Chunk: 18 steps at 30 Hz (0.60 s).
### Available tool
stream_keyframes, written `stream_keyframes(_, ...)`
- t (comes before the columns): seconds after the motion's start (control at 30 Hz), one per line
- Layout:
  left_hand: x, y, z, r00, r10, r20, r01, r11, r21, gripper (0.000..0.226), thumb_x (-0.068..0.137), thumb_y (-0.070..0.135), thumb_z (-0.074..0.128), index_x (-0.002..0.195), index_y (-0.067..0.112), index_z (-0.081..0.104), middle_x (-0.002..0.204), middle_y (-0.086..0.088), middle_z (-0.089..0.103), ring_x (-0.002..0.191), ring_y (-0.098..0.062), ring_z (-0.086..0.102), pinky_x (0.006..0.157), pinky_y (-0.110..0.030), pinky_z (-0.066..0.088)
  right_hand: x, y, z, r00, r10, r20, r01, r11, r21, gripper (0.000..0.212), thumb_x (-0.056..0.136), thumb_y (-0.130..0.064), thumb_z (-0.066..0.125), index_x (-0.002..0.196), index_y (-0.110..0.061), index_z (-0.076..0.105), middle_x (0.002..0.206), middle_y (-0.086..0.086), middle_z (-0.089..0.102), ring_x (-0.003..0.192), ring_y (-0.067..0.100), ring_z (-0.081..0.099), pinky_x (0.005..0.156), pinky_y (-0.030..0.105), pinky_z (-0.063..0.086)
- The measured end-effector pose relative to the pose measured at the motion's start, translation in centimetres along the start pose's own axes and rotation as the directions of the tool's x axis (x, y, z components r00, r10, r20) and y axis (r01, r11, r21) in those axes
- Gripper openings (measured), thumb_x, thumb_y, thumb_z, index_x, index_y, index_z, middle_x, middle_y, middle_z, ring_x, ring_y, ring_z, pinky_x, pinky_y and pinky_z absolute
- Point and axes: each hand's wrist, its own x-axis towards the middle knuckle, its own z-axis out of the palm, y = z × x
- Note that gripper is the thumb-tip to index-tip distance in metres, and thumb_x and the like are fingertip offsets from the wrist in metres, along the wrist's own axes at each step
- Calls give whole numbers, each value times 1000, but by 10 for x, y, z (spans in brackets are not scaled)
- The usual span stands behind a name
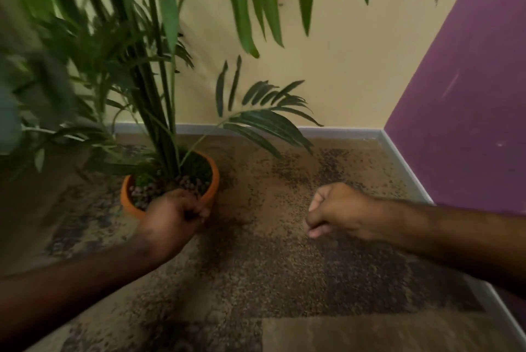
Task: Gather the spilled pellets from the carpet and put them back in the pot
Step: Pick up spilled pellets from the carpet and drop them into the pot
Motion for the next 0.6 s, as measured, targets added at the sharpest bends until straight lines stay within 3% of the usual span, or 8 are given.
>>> stream_keyframes(0.07, -2, -10, -6, 992, -114, -56, 113, 993, -10, 11, 73, 3, 75, 74, 14, 77, 83, -1, 68, 77, -15, 61, 73, -24, 45, 5, -25, 20, 998, -14, 58, 13, 1000, 21, 21, 72, 15, 68, 66, -3, 57, 73, 23, 68, 70, 33, 69, 64, 35, 60)
stream_keyframes(0.23, 3, -33, -27, 908, -377, -181, 359, 925, -126, 13, 77, 11, 74, 87, 19, 78, 88, -1, 74, 79, -18, 67, 73, -28, 53, 31, -78, 83, 992, -79, 96, 60, 981, 186, 26, 73, 16, 68, 61, -5, 57, 72, 17, 66, 65, 24, 69, 56, 30, 61)
stream_keyframes(0.37, 13, -44, -38, 843, -498, -203, 435, 854, -286, 8, 80, 5, 71, 85, 9, 75, 78, -8, 70, 69, -18, 66, 50, -13, 46, 50, -112, 123, 978, -196, 67, 166, 934, 315, 22, 71, 17, 66, 66, -2, 55, 74, 21, 63, 62, 25, 67, 51, 30, 60)
stream_keyframes(0.4, 15, -47, -41, 835, -515, -197, 436, 835, -335, 7, 79, 1, 70, 84, 5, 74, 77, -11, 69, 72, -23, 68, 51, -15, 47, 53, -118, 127, 976, -209, 61, 179, 930, 322, 24, 72, 17, 67, 64, -2, 54, 72, 19, 62, 60, 25, 66, 48, 27, 58)
stream_keyframes(0.47, 16, -55, -45, 835, -514, -197, 421, 827, -373, 6, 78, -2, 70, 83, -2, 73, 81, -15, 71, 81, -33, 69, 67, -30, 57, 58, -126, 135, 975, -219, 45, 196, 934, 299, 28, 72, 17, 66, 57, -4, 54, 67, 15, 59, 57, 24, 64, 46, 26, 56)
stream_keyframes(0.53, 14, -60, -49, 853, -480, -204, 406, 857, -319, 9, 77, 4, 71, 84, -1, 74, 89, -20, 73, 88, -35, 69, 79, -45, 57, 62, -132, 143, 975, -223, 25, 208, 940, 270, 31, 72, 18, 66, 56, -6, 55, 65, 12, 59, 58, 23, 64, 46, 28, 57)
stream_keyframes(0.6, 18, -64, -54, 857, -453, -247, 402, 886, -231, 15, 77, 11, 72, 89, 1, 73, 97, -21, 72, 94, -36, 67, 82, -47, 55, 66, -134, 150, 971, -237, 10, 228, 945, 235, 27, 72, 17, 68, 62, -6, 57, 69, 11, 61, 66, 22, 65, 53, 31, 60)
